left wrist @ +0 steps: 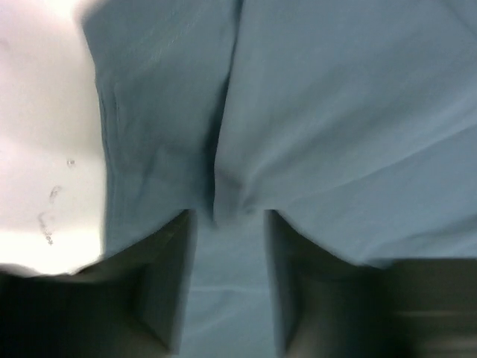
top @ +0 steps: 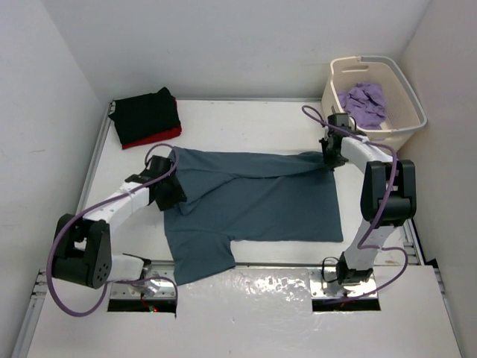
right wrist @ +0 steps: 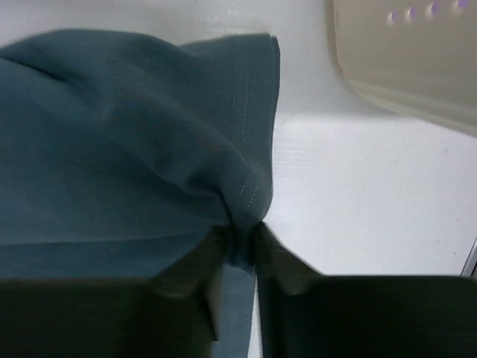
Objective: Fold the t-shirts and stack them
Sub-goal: Fold the flattened tshirt in 1/3 of the way
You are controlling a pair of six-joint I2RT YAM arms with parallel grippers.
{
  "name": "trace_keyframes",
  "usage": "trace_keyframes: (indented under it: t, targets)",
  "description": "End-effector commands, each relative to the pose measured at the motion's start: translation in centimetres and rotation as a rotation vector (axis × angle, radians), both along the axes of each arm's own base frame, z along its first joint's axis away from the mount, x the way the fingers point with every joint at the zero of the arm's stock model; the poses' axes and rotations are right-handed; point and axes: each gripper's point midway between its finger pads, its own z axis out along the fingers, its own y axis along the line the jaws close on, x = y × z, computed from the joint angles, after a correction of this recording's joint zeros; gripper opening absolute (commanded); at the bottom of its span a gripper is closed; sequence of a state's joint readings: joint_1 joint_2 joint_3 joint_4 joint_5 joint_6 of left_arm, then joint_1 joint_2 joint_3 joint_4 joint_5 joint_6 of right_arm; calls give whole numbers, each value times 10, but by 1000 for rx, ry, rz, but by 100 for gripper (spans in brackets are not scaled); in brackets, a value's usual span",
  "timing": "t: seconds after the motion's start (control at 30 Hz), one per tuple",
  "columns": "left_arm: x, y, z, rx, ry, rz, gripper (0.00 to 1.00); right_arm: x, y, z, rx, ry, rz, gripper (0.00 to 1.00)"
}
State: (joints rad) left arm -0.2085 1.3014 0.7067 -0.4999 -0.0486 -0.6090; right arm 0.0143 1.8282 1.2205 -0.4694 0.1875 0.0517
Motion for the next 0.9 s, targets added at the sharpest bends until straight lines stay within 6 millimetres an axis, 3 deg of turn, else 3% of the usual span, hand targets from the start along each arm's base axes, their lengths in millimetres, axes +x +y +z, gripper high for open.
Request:
trace_keyframes:
  t: [0.0, 0.03, 0.07, 0.13, 0.2, 0.27, 0.3, 0.37, 0.4, 0.47, 0.6, 0.63, 0.67, 0.73, 0.77, 0.83, 0.87]
  targets:
    - [-14, -4, -15, -32, 79, 4, 52, 0, -10, 7, -24, -29, -54, 24]
    - [-16, -3, -17, -28, 92, 2, 68, -3, -11, 5, -31, -22, -59, 47]
    - [-14, -3, -16, -26, 89, -4, 76, -4, -12, 6, -33, -23, -62, 56]
    - [-5, -4, -5, -22, 68, -11, 85, -3, -13, 15, -39, -43, -72, 62]
    - [8, -4, 9, -13, 29, -10, 85, -2, -10, 23, -26, -70, -63, 69]
    - [36, -9, 36, -25, -68, -20, 86, 1, -4, 39, 7, -118, -44, 72]
    - [45, -11, 45, -30, -103, -22, 87, 1, -2, 44, 16, -130, -33, 78]
    - [74, -16, 69, -45, -209, -26, 97, 3, 8, 56, 60, -165, 7, 84]
    - [84, -18, 76, -51, -244, -26, 98, 6, 15, 58, 92, -188, 27, 99]
    - [110, -27, 86, -84, -325, -41, 99, 11, 35, 57, 187, -212, 78, 99]
    - [144, -38, 73, -96, -325, -73, 100, 35, 62, 52, 288, -227, 130, 99]
    - [152, -39, 54, -82, -286, -77, 100, 41, 67, 50, 305, -235, 137, 99]
    - [168, -44, 59, -97, -324, -82, 100, 51, 73, 44, 334, -231, 145, 99]
    - [186, -53, 36, -116, -306, -106, 100, 61, 74, 36, 348, -221, 111, 99]
    - [198, -59, 39, -134, -322, -109, 100, 69, 73, 26, 346, -205, 94, 99]
    - [213, -62, 19, -129, -300, -115, 100, 79, 70, 15, 338, -205, 59, 99]
    - [223, -64, 22, -130, -317, -112, 100, 84, 70, 4, 341, -188, 51, 99]
